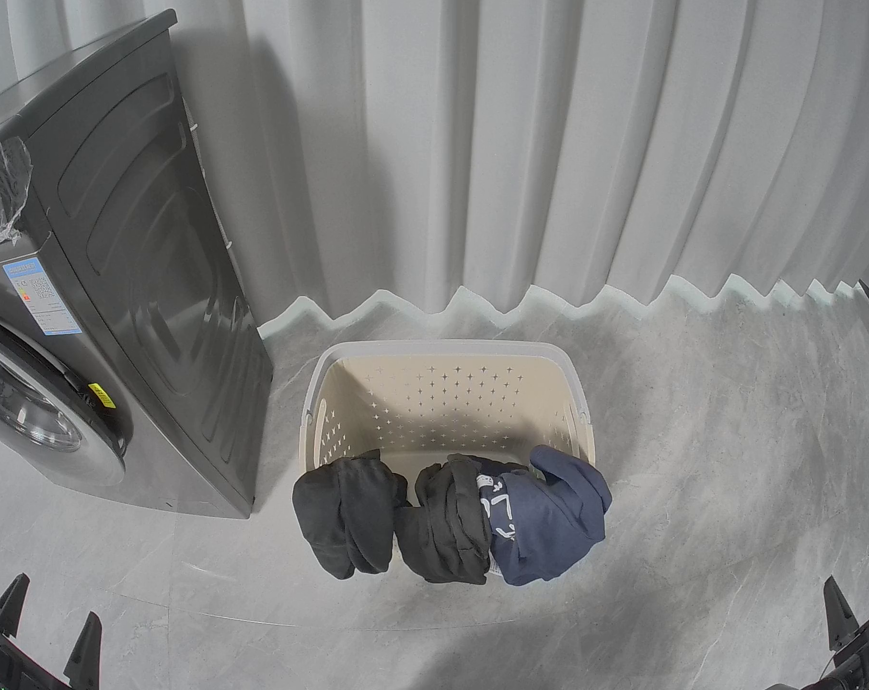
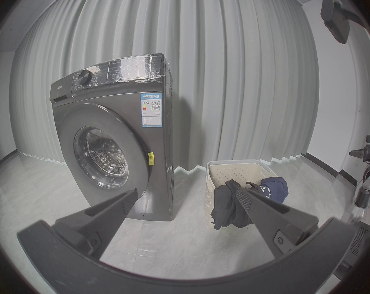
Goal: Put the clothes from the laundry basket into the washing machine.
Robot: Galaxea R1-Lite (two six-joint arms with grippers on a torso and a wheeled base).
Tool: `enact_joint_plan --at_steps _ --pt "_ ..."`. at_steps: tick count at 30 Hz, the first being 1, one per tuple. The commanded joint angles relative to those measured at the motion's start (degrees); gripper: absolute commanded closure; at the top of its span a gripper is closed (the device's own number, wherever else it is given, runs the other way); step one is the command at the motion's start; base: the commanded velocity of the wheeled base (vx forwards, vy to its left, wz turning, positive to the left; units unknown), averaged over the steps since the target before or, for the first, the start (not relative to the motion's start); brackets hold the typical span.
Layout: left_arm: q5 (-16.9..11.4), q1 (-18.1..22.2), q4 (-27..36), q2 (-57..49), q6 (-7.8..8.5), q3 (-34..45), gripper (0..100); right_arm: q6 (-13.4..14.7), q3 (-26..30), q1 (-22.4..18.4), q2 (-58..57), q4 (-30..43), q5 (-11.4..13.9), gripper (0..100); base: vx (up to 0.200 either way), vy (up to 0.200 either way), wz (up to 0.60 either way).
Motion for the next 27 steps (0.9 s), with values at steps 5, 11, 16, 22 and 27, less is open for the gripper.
enact_joint_plan --at_steps 5,11,16,22,27 --pt "-0.08 -0.02 0.02 -1.04 0.05 0.92 0 -0.04 0.92 0.01 -0.94 -0.01 0.01 0 0.000 0.000 0.00" --pt "0.01 -0.02 0.02 -1.04 -0.04 0.92 0 -0.04 0.92 0.01 -0.94 -0.01 0.01 0 0.033 0.000 0.00" --pt "0.01 -0.02 0.02 -0.95 -0.13 0.92 0 -0.04 0.92 0.01 -0.94 -0.01 0.01 0 0.200 0.000 0.00" --pt "0.01 0.07 0.02 -1.04 -0.04 0.92 0 -0.04 0.92 0.01 -0.94 -0.01 0.01 0 0.200 0.000 0.00" --pt "0.01 -0.02 0.02 -1.04 -0.04 0.92 0 -0.04 0.92 0.01 -0.94 -0.01 0.01 0 0.000 0.000 0.00"
